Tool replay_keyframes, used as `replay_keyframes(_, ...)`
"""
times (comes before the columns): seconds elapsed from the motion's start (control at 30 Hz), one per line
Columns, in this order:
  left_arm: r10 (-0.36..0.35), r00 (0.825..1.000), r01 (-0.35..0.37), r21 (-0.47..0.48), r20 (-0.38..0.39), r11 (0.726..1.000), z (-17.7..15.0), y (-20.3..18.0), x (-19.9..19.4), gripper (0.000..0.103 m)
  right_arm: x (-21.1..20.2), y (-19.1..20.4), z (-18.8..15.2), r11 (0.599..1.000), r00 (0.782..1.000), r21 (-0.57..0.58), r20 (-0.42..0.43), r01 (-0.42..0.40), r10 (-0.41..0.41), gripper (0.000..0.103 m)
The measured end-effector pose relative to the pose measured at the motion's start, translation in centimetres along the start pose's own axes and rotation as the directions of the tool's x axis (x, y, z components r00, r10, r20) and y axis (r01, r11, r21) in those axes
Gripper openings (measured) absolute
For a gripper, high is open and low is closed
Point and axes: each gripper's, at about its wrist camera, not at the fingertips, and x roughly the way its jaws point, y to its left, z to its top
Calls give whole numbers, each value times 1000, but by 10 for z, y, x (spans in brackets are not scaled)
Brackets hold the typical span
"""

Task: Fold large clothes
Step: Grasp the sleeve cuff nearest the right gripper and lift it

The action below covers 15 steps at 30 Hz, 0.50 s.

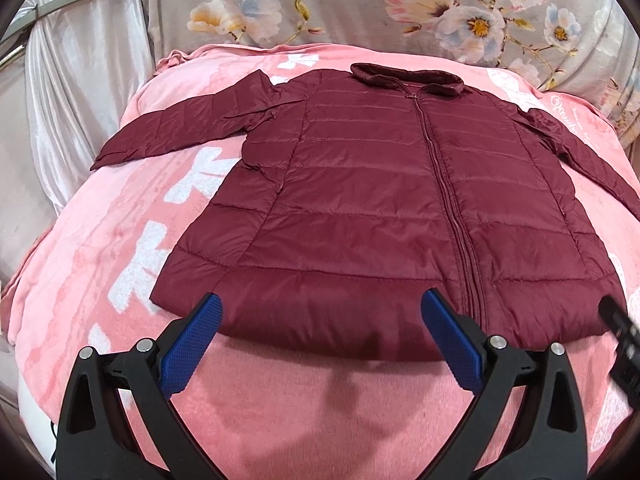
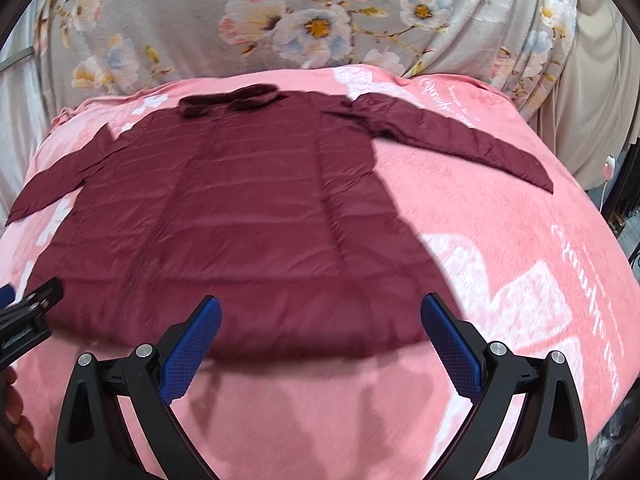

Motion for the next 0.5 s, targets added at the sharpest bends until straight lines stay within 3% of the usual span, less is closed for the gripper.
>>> replay_keyframes(0.2,-3,1000,2,-50,-21,999,13,12,19,97,49,-120,55,969,997,242,52,50,-65,98)
replay_keyframes(0.33,-27,1000,26,-100,-10,995,22,20,27,97,102,-217,85,889,996,453,19,67,-84,98)
replay_keyframes(0.5,0,1000,2,-125,19,992,36,30,35,97,146,-302,101,771,995,632,3,79,-103,93)
